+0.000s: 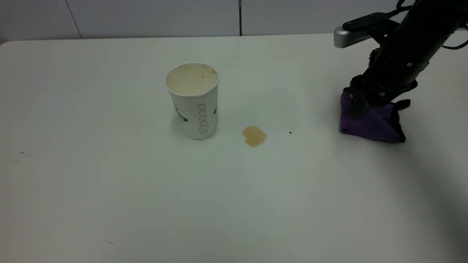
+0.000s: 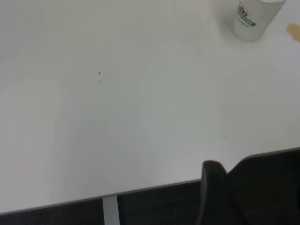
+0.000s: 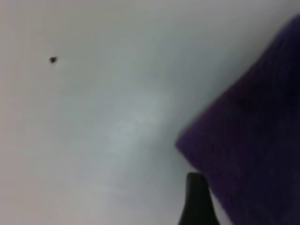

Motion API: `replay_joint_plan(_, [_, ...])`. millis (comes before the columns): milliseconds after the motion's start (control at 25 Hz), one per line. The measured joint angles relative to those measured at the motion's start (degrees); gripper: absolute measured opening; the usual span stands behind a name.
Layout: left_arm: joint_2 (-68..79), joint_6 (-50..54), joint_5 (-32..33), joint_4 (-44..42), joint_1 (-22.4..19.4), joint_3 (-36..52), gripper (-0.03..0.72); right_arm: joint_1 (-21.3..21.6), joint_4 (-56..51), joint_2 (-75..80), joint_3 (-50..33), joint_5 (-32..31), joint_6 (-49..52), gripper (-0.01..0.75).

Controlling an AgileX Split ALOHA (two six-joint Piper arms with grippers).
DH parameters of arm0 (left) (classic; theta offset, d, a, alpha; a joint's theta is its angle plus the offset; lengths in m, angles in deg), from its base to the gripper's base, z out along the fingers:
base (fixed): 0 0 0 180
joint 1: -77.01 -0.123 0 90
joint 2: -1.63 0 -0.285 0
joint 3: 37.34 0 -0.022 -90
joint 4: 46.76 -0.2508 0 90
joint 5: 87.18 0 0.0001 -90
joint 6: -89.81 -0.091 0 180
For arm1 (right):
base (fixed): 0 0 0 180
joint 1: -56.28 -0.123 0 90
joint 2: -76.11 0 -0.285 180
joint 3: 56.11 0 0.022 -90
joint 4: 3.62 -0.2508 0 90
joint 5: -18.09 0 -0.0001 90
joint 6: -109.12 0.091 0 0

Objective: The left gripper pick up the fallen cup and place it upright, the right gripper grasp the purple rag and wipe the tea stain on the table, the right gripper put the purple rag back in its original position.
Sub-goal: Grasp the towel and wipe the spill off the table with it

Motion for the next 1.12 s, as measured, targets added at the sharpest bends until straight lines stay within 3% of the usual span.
replay_joint_plan(240, [0.00,0.00,0.00,0.00,0.00,0.00,0.448,2.48,2.97,4.18,5.95,-2.13,9.82,0.576])
replay_joint_plan(640, [0.00,0.00,0.00,0.00,0.00,0.00,0.448,2.61,3.64,8.40,11.08,-6.66,23.26,0.548])
replay_joint_plan(840, [-0.02,0.00,0.00,0.00,0.00,0.00,0.448,2.61,5.69,10.31,11.43,-7.41,27.47,0.382])
replay_joint_plan(1000, [-0.02,0.00,0.00,0.00,0.00,0.00,0.448,2.56,4.02,10.37,12.26,-9.07,28.22,0.092])
replay_joint_plan(1120, [-0.02,0.00,0.00,0.00,0.00,0.00,0.448,1.75,0.52,10.47,13.97,-11.82,26.70,0.045])
